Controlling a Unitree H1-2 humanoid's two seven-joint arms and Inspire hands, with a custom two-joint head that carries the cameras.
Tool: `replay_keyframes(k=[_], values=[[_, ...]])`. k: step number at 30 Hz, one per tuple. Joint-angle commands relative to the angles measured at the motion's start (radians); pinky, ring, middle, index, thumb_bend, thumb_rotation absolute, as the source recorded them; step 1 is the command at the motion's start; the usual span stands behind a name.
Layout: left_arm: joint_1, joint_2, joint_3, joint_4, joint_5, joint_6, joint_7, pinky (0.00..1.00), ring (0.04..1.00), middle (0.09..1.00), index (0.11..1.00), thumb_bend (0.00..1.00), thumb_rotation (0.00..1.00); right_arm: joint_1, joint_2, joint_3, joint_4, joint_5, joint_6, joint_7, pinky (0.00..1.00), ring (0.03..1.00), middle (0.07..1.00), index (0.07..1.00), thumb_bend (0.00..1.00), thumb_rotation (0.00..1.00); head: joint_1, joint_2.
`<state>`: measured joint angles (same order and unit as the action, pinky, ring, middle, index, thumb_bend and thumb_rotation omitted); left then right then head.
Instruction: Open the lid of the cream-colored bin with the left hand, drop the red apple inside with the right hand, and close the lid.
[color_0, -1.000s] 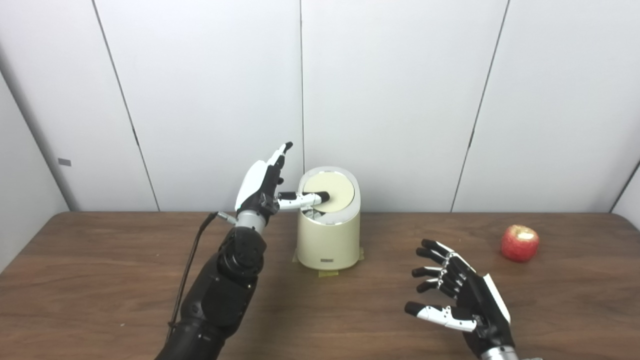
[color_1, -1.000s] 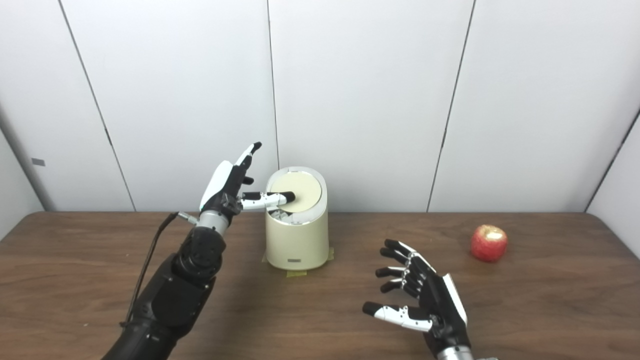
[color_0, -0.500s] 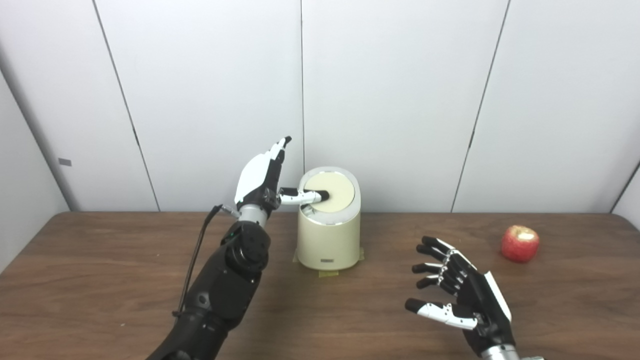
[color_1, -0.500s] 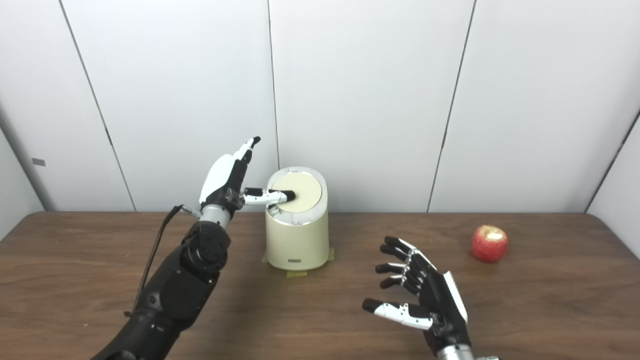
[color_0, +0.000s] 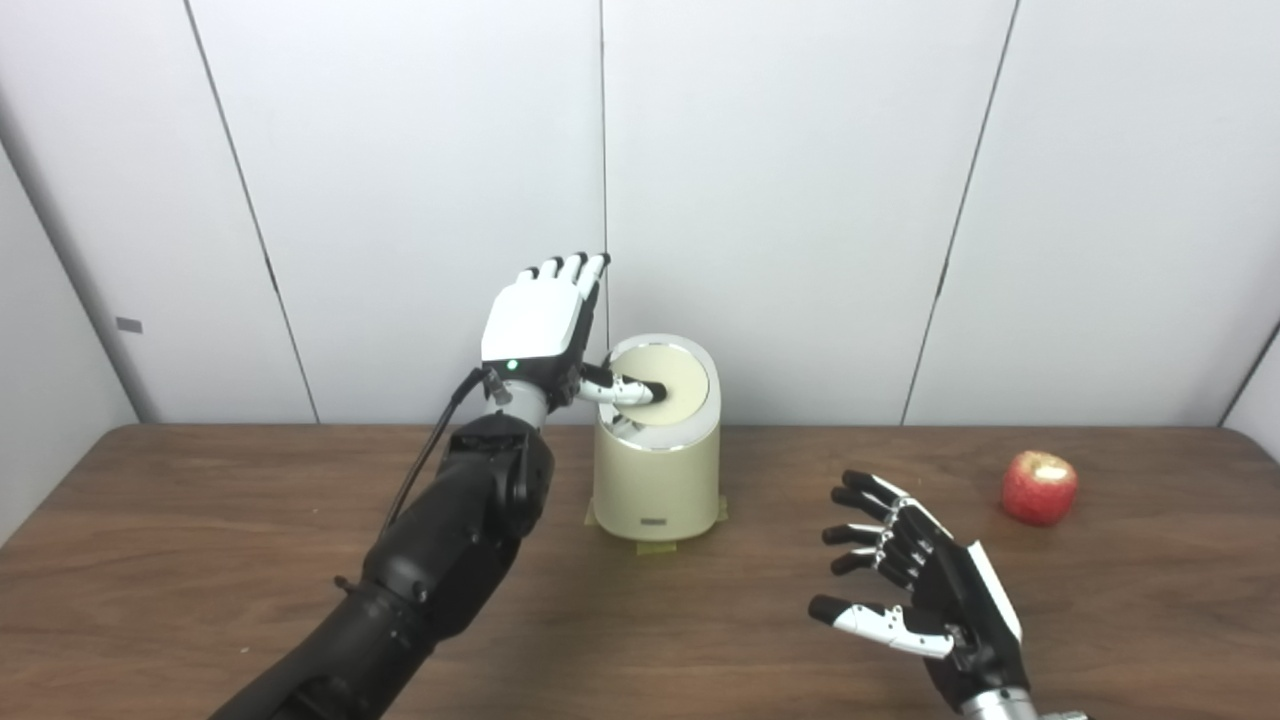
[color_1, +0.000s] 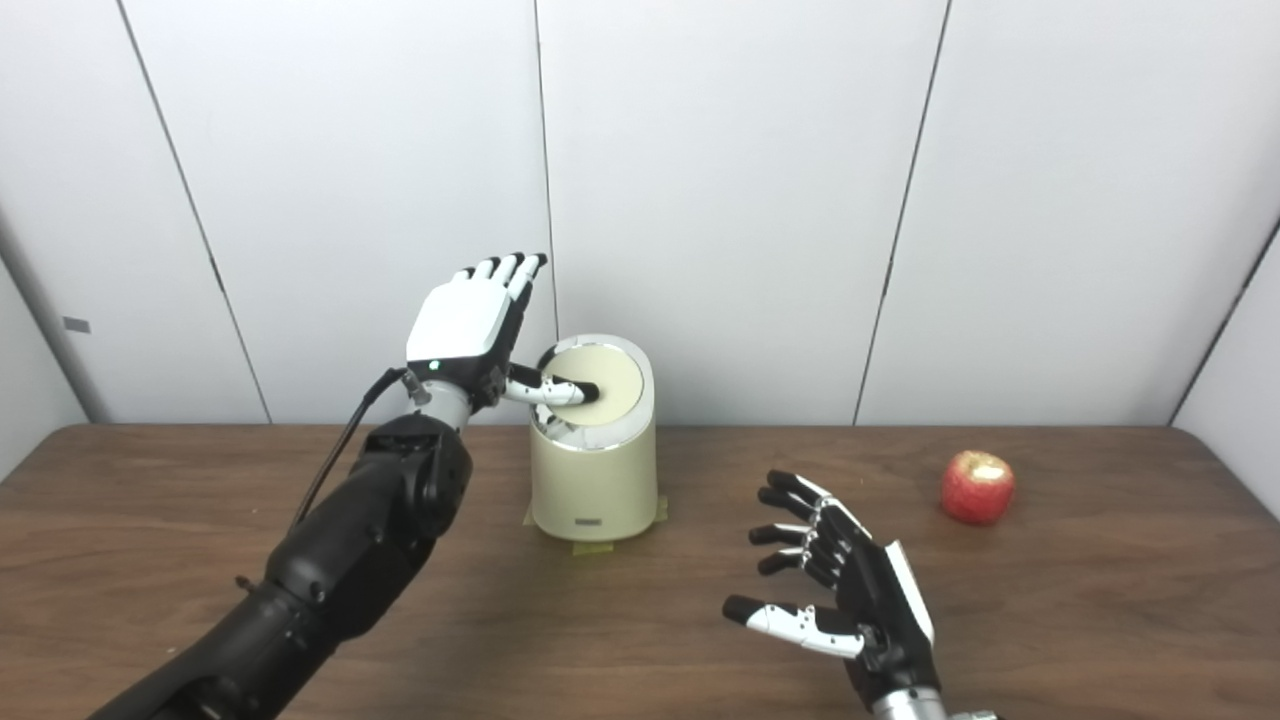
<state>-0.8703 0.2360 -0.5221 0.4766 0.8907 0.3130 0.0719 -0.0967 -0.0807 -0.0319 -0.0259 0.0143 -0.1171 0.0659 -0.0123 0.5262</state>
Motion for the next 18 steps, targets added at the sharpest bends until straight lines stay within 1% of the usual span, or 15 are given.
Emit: replay_keyframes(k=[1, 6, 11, 15, 16, 18], values=[[-0.042, 0.028, -0.017, -0.028, 0.047, 0.01, -0.041, 1.0, 1.0, 1.0, 1.0, 1.0, 0.28, -0.031, 0.001, 0.0, -0.032, 0.011, -0.019, -0.001, 0.49, 0.635, 0.782, 0.784, 0.78, 0.13, 0.0, 0.001], [-0.039, 0.049, -0.041, -0.059, 0.1, 0.015, -0.107, 1.0, 1.0, 1.0, 1.0, 1.0, 0.28, -0.029, 0.001, 0.001, -0.037, 0.0, -0.009, -0.006, 0.51, 0.646, 0.783, 0.783, 0.79, 0.14, 0.0, 0.001], [-0.033, 0.061, -0.052, -0.077, 0.131, 0.017, -0.173, 1.0, 1.0, 1.0, 1.0, 1.0, 0.31, -0.028, 0.0, 0.001, -0.044, -0.003, -0.005, -0.006, 0.52, 0.644, 0.782, 0.785, 0.79, 0.15, 0.0, 0.006], [-0.023, 0.066, -0.06, -0.068, 0.153, 0.007, -0.186, 1.0, 1.0, 1.0, 1.0, 1.0, 0.32, -0.028, -0.002, 0.002, -0.044, -0.004, -0.006, -0.005, 0.52, 0.648, 0.783, 0.784, 0.78, 0.15, 0.002, 0.008], [-0.018, 0.066, -0.058, -0.063, 0.152, 0.0, -0.179, 1.0, 1.0, 1.0, 1.0, 1.0, 0.32, -0.028, -0.002, 0.002, -0.045, -0.003, -0.003, -0.005, 0.52, 0.649, 0.783, 0.785, 0.78, 0.15, 0.002, 0.008], [-0.008, 0.062, -0.054, -0.051, 0.148, -0.014, -0.157, 0.97, 1.0, 1.0, 1.0, 1.0, 0.31, -0.028, -0.002, 0.001, -0.045, 0.001, -0.001, -0.004, 0.52, 0.653, 0.783, 0.787, 0.78, 0.15, 0.002, 0.008]])
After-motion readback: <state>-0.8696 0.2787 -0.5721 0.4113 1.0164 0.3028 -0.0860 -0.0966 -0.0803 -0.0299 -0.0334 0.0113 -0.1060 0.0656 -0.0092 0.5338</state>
